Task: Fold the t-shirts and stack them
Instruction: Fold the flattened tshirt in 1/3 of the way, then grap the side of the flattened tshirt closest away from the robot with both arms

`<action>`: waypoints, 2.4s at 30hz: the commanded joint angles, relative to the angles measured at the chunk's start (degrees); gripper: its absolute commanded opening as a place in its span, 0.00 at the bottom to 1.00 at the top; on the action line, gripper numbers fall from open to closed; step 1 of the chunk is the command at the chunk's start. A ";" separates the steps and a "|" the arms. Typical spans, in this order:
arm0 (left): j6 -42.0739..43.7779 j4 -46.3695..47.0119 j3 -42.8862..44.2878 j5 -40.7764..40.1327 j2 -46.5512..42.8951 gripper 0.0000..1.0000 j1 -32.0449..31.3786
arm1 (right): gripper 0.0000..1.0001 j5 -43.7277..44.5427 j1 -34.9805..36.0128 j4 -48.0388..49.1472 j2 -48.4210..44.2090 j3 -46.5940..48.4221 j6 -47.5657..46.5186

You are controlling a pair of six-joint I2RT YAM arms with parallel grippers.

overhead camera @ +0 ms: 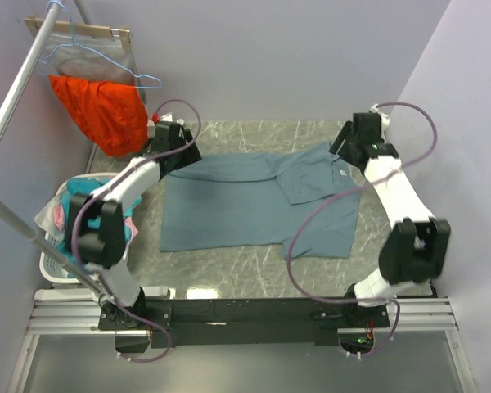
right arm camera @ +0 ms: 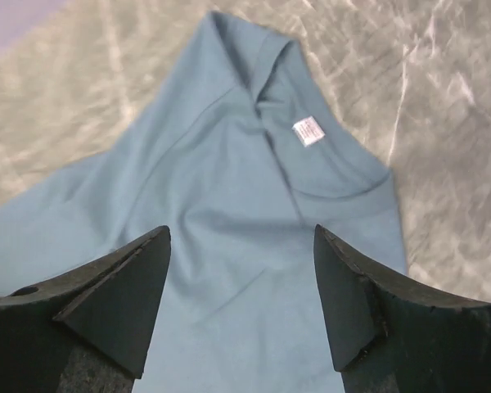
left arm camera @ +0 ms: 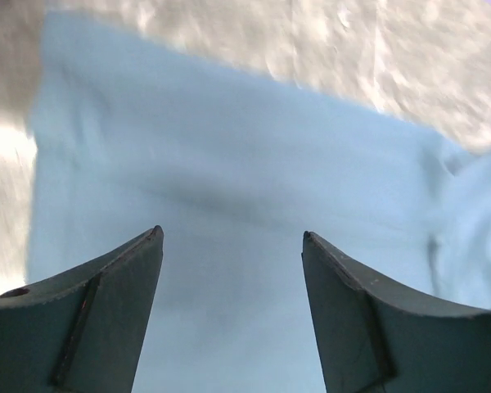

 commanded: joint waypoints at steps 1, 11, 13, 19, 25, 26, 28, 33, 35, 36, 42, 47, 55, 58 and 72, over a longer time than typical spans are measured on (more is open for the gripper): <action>-9.20 0.74 -13.66 -3.71 -10.86 0.74 -2.30 | 0.77 -2.54 0.44 0.43 -9.51 -16.35 6.57; -24.67 -4.95 -41.18 -11.17 -32.57 0.72 -6.87 | 0.77 -1.31 3.87 -1.23 -33.09 -42.29 15.37; -29.40 -7.95 -43.91 -12.32 -37.14 0.72 -7.84 | 0.77 -1.40 4.56 -2.82 -36.77 -43.79 15.90; -37.59 -16.19 -50.78 -14.25 -49.62 0.71 -8.11 | 0.78 -2.80 6.24 -6.60 -42.93 -46.96 16.60; -41.65 -20.60 -53.60 -17.85 -56.58 0.71 -8.11 | 0.79 -2.28 10.01 -8.80 -42.95 -48.37 20.73; -41.91 -20.70 -53.33 -18.55 -55.28 0.72 -8.19 | 0.79 -1.41 10.37 -9.15 -42.68 -48.81 21.26; -41.22 -19.57 -53.07 -18.21 -52.99 0.71 -8.19 | 0.79 -1.05 11.25 -9.06 -41.90 -49.25 22.67; -38.76 -14.47 -51.22 -16.02 -39.90 0.61 -8.19 | 0.79 -1.04 11.60 -9.76 -40.48 -50.57 24.86; -37.70 -12.71 -50.78 -15.31 -35.51 0.51 -8.19 | 0.79 -1.13 12.04 -10.29 -40.83 -51.35 25.74; -37.00 -10.79 -50.78 -14.44 -34.44 0.34 -8.19 | 0.79 -1.57 12.13 -10.55 -41.62 -51.62 26.88; -33.92 -5.76 -51.84 -11.62 -31.89 0.01 -8.19 | 0.79 -0.87 12.74 -11.45 -45.76 -54.26 28.64; -31.90 -6.81 -50.78 -11.79 -33.81 0.01 -8.19 | 0.71 -2.36 12.83 -7.40 -41.11 -55.84 29.00; -29.96 -9.62 -48.59 -12.14 -37.51 0.01 -8.19 | 0.00 -2.02 13.09 -3.70 -35.21 -53.83 27.24; -29.44 -9.89 -47.89 -12.41 -37.60 0.01 -8.19 | 0.00 0.88 13.27 -6.07 -37.32 -50.23 25.84; -26.63 -6.20 -46.39 -10.83 -29.78 0.01 -8.11 | 0.00 2.12 13.27 -0.54 -9.17 -23.70 14.33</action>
